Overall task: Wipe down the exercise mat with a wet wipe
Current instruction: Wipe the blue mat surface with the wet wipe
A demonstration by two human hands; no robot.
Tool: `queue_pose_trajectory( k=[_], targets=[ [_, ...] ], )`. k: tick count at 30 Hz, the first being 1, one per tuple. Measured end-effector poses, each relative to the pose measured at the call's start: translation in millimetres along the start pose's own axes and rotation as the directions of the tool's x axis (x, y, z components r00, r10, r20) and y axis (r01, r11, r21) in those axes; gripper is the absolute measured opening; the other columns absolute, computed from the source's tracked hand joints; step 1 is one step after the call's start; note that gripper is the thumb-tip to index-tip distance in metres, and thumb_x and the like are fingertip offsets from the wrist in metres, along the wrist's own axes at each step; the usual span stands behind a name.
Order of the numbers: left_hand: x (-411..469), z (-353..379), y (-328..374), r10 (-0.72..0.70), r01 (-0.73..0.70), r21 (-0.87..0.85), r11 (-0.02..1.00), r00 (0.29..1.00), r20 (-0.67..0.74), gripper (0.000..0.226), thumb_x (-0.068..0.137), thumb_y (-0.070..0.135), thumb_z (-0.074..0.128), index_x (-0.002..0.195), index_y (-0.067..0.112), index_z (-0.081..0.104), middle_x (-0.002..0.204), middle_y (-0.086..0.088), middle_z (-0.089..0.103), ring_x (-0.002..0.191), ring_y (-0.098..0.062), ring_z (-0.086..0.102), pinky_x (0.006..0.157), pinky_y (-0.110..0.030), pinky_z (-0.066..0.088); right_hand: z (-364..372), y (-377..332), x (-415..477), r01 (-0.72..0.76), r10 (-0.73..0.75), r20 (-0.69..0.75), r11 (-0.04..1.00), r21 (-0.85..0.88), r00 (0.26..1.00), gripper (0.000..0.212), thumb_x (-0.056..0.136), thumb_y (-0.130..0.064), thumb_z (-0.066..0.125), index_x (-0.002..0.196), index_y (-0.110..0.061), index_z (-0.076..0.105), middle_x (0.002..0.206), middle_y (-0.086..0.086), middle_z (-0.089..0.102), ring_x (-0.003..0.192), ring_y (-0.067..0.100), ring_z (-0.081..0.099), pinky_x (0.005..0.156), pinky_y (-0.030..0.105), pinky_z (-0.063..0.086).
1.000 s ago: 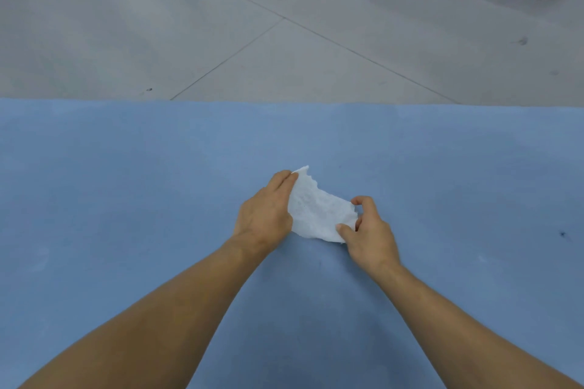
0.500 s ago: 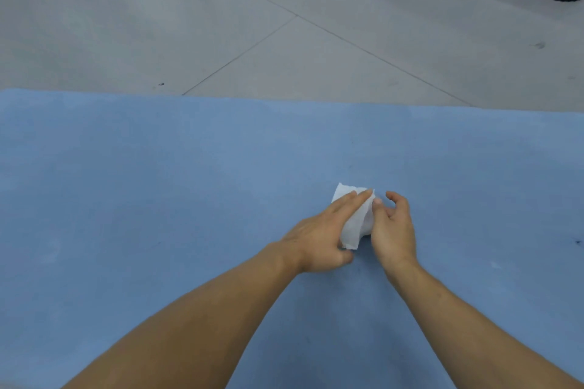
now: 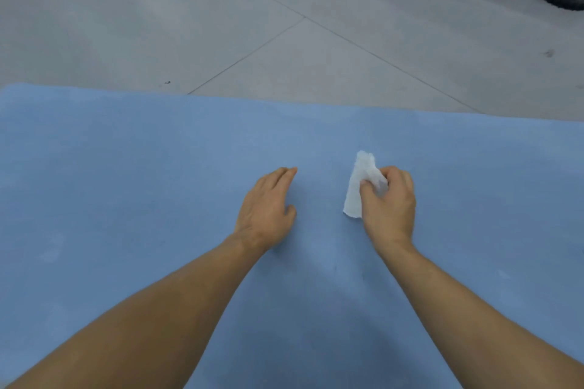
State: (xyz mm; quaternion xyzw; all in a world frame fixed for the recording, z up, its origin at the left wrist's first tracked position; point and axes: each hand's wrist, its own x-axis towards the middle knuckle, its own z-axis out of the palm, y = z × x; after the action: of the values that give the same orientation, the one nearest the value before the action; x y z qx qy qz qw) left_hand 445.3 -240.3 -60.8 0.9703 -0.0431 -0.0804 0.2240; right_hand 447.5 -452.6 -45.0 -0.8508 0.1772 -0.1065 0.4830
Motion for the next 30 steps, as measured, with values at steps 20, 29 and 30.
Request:
queue_pose_trajectory(
  k=[20,29,30],
  targets=[
    [18.3,18.3,-79.0,-0.103,0.107,0.239,0.965,0.994,-0.030,0.067,0.104,0.058,0.028,0.163,0.038,0.006,0.171,0.014,-0.009,0.157,-0.011,-0.011,0.127,-0.046,-0.006,33.8,53.7,-46.5,0.565,-0.155,0.605,0.588,-0.579,0.781,0.089,0.095,-0.076,0.006,0.164,-0.020,0.015,0.172,-0.001,0.000,0.158,0.018,-0.009,0.126,0.041,0.001],
    [24.2,29.1,-84.3,-0.091,0.122,0.245,0.962,0.987,-0.133,0.074,0.094,0.067,0.018,0.163,0.040,0.013,0.172,0.011,-0.003,0.158,-0.014,-0.006,0.126,-0.049,-0.006,72.7,38.0,-12.7,0.464,-0.157,0.500,0.668,-0.581,0.852,0.095,0.093,-0.075,0.010,0.163,-0.011,0.009,0.172,0.003,0.004,0.159,0.017,-0.006,0.128,0.036,0.000],
    [24.3,30.0,-84.8,-0.092,0.124,0.249,0.960,0.986,-0.136,0.073,0.095,0.067,0.018,0.163,0.040,0.012,0.172,0.011,-0.003,0.158,-0.014,-0.007,0.126,-0.050,-0.006,76.7,37.6,-6.0,0.457,-0.156,0.494,0.677,-0.577,0.855,0.094,0.095,-0.075,0.013,0.163,-0.011,0.009,0.172,0.003,0.004,0.159,0.017,-0.006,0.128,0.036,0.000]
  ],
)
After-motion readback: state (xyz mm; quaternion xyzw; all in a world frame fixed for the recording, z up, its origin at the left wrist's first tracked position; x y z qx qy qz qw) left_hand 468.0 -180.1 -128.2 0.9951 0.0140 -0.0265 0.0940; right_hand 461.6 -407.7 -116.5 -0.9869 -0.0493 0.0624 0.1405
